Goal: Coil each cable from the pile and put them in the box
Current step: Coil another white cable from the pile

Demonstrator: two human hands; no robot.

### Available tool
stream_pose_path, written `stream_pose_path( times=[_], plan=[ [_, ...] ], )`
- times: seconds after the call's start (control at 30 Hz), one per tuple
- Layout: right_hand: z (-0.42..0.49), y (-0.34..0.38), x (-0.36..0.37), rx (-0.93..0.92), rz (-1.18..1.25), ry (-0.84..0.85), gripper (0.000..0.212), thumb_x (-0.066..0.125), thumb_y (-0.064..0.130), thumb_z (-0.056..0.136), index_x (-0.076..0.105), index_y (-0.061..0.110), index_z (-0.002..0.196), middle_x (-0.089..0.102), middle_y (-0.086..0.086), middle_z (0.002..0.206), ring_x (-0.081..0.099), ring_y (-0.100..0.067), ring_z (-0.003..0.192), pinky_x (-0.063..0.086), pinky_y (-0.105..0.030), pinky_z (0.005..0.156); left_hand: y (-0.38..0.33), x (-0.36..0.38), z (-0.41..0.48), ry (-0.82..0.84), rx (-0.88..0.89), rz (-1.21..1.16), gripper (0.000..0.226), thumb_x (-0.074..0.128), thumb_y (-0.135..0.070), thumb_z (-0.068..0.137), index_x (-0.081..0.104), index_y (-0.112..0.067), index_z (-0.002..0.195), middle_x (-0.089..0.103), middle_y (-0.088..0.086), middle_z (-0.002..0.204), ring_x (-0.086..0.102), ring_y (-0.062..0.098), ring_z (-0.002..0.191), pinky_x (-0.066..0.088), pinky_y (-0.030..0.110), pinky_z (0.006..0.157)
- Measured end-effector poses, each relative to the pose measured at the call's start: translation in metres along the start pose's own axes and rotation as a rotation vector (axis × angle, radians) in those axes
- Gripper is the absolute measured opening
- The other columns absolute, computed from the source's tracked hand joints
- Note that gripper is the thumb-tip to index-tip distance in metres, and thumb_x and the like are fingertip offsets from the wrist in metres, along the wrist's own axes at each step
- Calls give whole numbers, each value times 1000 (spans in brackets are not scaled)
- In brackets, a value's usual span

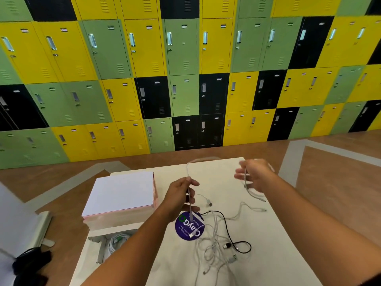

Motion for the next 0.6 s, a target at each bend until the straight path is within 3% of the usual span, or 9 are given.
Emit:
stream_pose_path(
  times=[0.07, 0.13, 0.27, 0.33, 0.4, 0.43, 0.5, 0.6],
  plan=[
    [-1, -20, 1, 84, -209, 54, 11, 56, 17, 98, 58, 6, 99, 71, -12, 94, 71, -27, 77, 44, -43, 77, -6, 2, 2, -31, 0, -16, 38, 38, -30, 109, 68, -7, 106, 41, -1, 62, 35, 11, 50, 39, 25, 47],
    [-3, -33, 4, 124, -355, 84, 14, 57, 18, 96, 53, 5, 96, 66, -15, 89, 64, -30, 72, 41, -37, 70, -13, 6, 2, -26, -3, -26, 35, 37, -21, 108, 68, -5, 109, 33, -1, 63, 25, 10, 51, 21, 23, 45],
    [-10, -30, 12, 22, -579, 42, 19, 61, 19, 93, 48, 7, 89, 51, -13, 84, 52, -28, 71, 38, -30, 60, -20, 13, 2, 30, -6, 0, 35, 36, -14, 106, 69, -2, 108, 32, -1, 63, 24, 10, 52, 17, 25, 47],
    [-15, -17, 23, -140, -657, 18, 22, 61, 21, 95, 54, 6, 109, 58, -14, 107, 58, -30, 88, 44, -30, 70, -21, 18, 2, 74, 2, 15, 36, 35, -16, 108, 68, -1, 110, 33, -2, 62, 26, 9, 51, 18, 23, 46],
    [-22, -2, 38, -389, -723, 54, 50, 59, 22, 97, 44, 16, 144, 47, -8, 146, 53, -28, 125, 44, -32, 92, -23, 23, 1, 126, 6, 0, 36, 37, -17, 109, 68, 1, 112, 33, -4, 60, 26, 8, 50, 19, 21, 44],
    [-29, 4, 47, -514, -733, 116, 54, 58, 21, 98, 41, 23, 149, 40, -2, 153, 46, -23, 135, 39, -30, 99, -25, 25, 1, 154, 10, -14, 36, 38, -18, 109, 67, 1, 112, 32, -4, 59, 25, 8, 50, 18, 20, 44],
    [-37, 13, 60, -690, -710, 231, 40, 56, 18, 100, 55, 27, 139, 48, 4, 147, 46, -16, 134, 36, -25, 99, -28, 28, -1, 195, 29, -34, 36, 39, -20, 109, 68, 0, 112, 31, -4, 59, 24, 8, 51, 18, 20, 43],
    [-35, 19, 64, -714, -646, 224, 14, 60, 24, 99, 72, 23, 105, 70, 5, 106, 62, -16, 105, 45, -28, 78, -29, 25, -1, 181, 66, -30, 37, 43, -27, 108, 69, -1, 102, 31, -2, 59, 26, 10, 51, 25, 21, 44]
  ],
)
Point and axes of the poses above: each hand's wrist, its own z-axis towards the middle knuckle, its own x-axis out of the palm, y = z × x, the point moved 5 cm from there along z, towards the middle knuckle
